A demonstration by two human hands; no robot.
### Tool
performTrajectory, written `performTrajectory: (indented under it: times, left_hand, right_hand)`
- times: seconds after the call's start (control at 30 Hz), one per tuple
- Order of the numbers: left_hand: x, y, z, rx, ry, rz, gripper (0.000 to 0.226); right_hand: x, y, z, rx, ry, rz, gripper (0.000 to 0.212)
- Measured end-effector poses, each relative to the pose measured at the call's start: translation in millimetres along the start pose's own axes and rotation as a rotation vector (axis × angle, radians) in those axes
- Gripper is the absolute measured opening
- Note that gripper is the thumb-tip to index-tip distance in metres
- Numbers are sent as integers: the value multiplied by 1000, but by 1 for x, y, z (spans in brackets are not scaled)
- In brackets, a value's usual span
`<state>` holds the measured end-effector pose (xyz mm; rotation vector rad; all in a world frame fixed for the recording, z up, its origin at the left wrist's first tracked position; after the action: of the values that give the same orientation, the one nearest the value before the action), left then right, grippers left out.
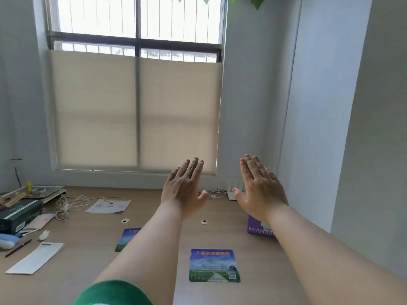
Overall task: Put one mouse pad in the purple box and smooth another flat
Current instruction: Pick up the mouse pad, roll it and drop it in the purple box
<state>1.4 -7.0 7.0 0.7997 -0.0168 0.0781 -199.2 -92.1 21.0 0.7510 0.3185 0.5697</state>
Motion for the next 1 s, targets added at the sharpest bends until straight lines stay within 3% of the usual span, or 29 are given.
performTrajectory:
  times: [0.57, 1.0]
  left_hand:
    - [-46, -136, 106, 45, 53, 69, 77]
    - [55, -235, 139, 89, 146, -15, 80]
  right_hand:
    - [-126, -123, 73, 66, 57, 53, 79]
    - [-103, -247, 136, 125, 21, 87, 77]
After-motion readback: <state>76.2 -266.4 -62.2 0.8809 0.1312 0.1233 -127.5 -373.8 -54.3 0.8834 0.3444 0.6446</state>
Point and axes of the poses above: each hand's wrist, its own z-axis towards the middle knuckle, its own y-axis out of the back of the hand, x = y × z, the point moved 1 cm from there along z, towards the middle knuckle, and after that the axes turned 7 degrees about -y, right-handed, at the moved point
